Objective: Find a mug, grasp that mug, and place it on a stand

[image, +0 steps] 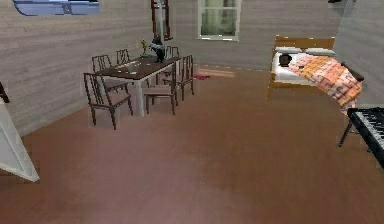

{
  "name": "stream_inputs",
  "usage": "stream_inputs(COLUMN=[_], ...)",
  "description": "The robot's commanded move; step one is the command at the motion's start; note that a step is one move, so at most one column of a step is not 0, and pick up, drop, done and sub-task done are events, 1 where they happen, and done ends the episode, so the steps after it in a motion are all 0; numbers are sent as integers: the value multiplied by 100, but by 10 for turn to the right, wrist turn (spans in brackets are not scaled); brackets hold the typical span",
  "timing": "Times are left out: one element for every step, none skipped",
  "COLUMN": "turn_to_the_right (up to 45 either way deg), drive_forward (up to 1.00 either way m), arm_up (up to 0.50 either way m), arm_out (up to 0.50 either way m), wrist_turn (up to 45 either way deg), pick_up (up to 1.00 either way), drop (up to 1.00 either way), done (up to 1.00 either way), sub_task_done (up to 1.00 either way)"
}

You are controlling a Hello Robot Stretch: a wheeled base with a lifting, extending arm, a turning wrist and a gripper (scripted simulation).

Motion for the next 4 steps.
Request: stream_inputs(turn_to_the_right=[0, 0, 0, 0], drive_forward=[0, 0, 0, 0], arm_up=[38, 0, 0, 0], arm_out=[0, 48, 0, 0], wrist_turn=[0, 0, 450, 450], pick_up=[0, 0, 0, 0], drop=[0, 0, 0, 0], done=[0, 0, 0, 0], sub_task_done=[0, 0, 0, 0])
